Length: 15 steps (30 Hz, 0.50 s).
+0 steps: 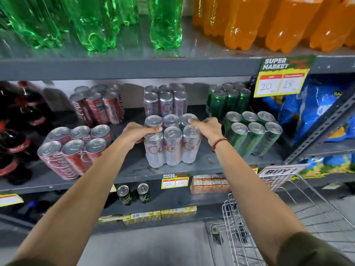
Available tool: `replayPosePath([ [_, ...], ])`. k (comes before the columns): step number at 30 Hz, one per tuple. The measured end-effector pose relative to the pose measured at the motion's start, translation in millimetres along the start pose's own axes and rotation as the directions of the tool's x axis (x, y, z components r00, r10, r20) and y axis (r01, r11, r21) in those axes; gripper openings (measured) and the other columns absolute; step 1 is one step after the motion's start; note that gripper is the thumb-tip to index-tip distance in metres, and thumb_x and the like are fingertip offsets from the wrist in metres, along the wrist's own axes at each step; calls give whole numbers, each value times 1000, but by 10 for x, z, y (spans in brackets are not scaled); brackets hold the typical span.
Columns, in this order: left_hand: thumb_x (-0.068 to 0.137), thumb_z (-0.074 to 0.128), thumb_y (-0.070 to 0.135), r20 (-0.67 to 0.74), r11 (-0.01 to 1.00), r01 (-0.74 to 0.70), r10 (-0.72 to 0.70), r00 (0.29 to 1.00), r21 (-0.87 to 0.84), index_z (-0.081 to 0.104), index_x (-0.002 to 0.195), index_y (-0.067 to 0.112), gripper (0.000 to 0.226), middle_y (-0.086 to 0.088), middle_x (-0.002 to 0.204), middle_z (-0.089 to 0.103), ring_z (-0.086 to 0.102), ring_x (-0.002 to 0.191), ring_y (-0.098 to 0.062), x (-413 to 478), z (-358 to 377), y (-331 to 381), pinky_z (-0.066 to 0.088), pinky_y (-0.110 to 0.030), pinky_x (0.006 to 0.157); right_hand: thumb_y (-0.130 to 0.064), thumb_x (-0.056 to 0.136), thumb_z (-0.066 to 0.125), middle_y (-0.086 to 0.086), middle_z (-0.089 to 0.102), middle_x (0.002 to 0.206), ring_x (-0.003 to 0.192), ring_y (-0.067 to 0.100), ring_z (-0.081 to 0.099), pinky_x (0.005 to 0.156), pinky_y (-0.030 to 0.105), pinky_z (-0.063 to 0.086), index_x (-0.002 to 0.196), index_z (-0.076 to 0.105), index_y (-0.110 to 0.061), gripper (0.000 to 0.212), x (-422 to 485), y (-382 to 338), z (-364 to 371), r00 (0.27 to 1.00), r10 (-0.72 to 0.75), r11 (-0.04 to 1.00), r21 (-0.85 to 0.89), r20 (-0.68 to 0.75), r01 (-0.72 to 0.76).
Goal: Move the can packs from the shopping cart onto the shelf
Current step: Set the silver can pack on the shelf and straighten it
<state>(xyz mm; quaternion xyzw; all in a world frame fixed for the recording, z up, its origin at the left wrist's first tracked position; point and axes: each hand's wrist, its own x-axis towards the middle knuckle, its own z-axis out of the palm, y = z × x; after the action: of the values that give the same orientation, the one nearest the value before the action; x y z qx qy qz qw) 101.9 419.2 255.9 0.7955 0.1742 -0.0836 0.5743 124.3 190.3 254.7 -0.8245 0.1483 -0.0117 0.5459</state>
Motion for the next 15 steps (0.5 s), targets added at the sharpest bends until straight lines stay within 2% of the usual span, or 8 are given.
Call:
replayPosePath([
  [2,52,88,40,-15,999,-11,11,1000,-31,40,46,21,51,14,36,45,41,33,-2,6,12,-45,29,-15,35,-46,66,78,-2,50,57,54,10,47,50,25,35,48,40,-18,50,36,40,6,999,-33,999,-17,4,33],
  [3,53,87,42,-27,998,-22,21,999,-56,45,48,20,47,14,40,52,48,36,0,7,16,-87,35,-12,38,-49,66,77,-3,50,57,56,10,48,53,25,36,49,41,-19,50,31,59,-5,999,-47,999,-15,18,47],
  [6,58,78,56,-157,983,-92,67,985,-160,62,70,18,43,3,76,66,61,70,-12,-4,35,-322,52,-24,68,-57,66,72,-2,56,67,69,15,55,68,27,43,55,50,-23,42,-25,215,-71,990,-78,989,137,116,62],
  [8,72,68,54,-313,924,-165,52,948,-345,63,78,25,30,4,83,64,60,77,-16,-75,81,-576,52,-26,70,-52,73,70,1,64,89,90,21,61,81,35,48,76,61,-27,26,-101,448,-101,977,-108,963,264,184,57],
  [10,86,60,34,-385,887,-226,60,921,-402,63,90,23,12,1,95,65,60,88,-23,-153,181,-866,53,-32,80,-41,77,71,2,65,108,107,23,61,92,39,50,102,60,-24,33,-185,747,-87,966,-133,950,307,220,60],
  [12,90,55,14,-282,912,-261,173,944,-316,59,114,10,25,-9,119,63,59,110,-26,-199,313,-1095,47,-40,100,-26,74,78,3,62,121,113,22,59,98,37,48,119,54,-19,52,-244,992,-37,951,-179,960,256,252,113],
  [13,89,55,10,-195,925,-296,253,948,-240,55,121,6,33,-9,124,61,58,115,-19,-218,389,-1167,45,-38,102,-20,70,81,2,59,126,116,20,57,100,35,46,127,49,-19,65,-261,1077,5,937,-192,968,213,292,132],
  [15,84,59,12,-83,941,-328,322,943,-82,49,129,9,45,0,123,60,56,110,-5,-239,548,-1252,46,-29,96,-17,64,86,-3,52,133,120,13,52,102,31,43,138,35,-22,90,-263,1163,89,914,-171,980,159,369,120],
])
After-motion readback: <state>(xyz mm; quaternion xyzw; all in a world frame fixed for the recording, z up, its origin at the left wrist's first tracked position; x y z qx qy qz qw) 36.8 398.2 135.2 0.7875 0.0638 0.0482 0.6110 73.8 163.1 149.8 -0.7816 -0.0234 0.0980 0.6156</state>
